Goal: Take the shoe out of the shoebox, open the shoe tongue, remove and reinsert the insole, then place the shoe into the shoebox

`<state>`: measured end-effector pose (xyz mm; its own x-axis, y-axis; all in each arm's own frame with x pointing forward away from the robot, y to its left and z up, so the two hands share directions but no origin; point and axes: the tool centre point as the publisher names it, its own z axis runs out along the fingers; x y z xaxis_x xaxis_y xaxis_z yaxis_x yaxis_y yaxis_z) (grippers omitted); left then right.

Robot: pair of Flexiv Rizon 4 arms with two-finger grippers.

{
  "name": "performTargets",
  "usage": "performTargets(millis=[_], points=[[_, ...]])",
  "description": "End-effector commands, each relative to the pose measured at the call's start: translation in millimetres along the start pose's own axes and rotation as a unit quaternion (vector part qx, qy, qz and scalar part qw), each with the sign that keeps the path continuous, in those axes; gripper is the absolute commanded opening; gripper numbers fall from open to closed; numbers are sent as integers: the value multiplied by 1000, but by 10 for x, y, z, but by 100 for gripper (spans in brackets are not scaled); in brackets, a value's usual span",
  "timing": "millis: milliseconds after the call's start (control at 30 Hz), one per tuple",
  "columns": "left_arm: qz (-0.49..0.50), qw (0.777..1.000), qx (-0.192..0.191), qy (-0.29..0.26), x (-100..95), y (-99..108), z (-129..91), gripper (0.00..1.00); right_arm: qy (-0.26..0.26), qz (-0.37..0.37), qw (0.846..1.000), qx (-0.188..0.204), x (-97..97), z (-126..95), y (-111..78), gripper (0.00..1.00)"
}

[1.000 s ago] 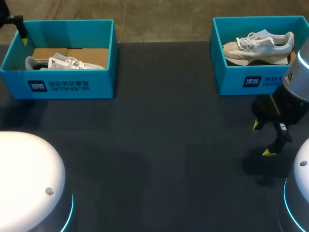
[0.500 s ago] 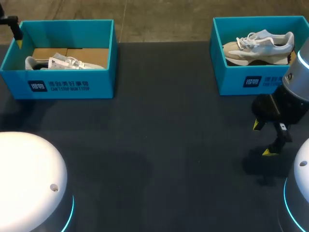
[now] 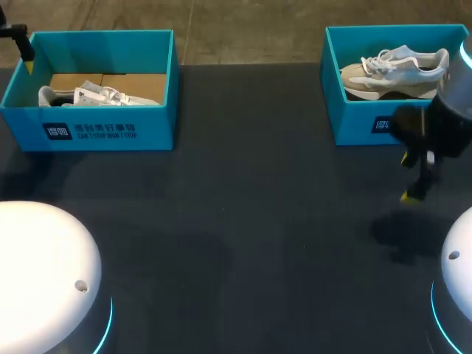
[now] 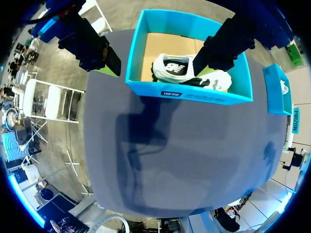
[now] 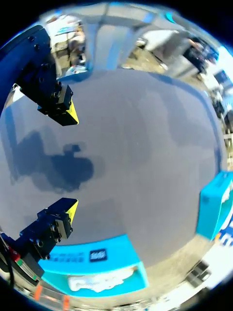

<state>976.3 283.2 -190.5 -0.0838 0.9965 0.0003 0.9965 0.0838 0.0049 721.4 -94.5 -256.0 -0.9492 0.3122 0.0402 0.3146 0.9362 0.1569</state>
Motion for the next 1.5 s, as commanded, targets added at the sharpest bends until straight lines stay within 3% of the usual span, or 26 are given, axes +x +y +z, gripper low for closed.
performTargets(millis=[33, 133, 400, 1000, 1200, 1267, 1500], points=[[0, 1000, -1, 1, 2, -7, -4, 100, -15, 110, 990, 83, -229, -261, 83, 100], [0, 1000, -1, 1, 2, -7, -4, 100, -22, 142, 986, 89, -343, -340, 45, 100], [0, 1000, -1, 1, 2, -7, -4, 100, -24, 235, 970, 54, -541, -487, -82, 100], [0, 1000, -1, 1, 2, -7, -4, 100, -24, 240, 969, 55, -544, -499, -86, 100], [0, 1000, -1, 1, 2, -7, -4, 100, -32, 379, 920, 92, -954, -517, -142, 100], [0, 1000, -1, 1, 2, -7, -4, 100, -37, 388, 917, 82, -1084, -520, -132, 100], [0, 1000, -1, 1, 2, -7, -4, 100, -57, 412, 904, 102, -1451, -550, -99, 100]])
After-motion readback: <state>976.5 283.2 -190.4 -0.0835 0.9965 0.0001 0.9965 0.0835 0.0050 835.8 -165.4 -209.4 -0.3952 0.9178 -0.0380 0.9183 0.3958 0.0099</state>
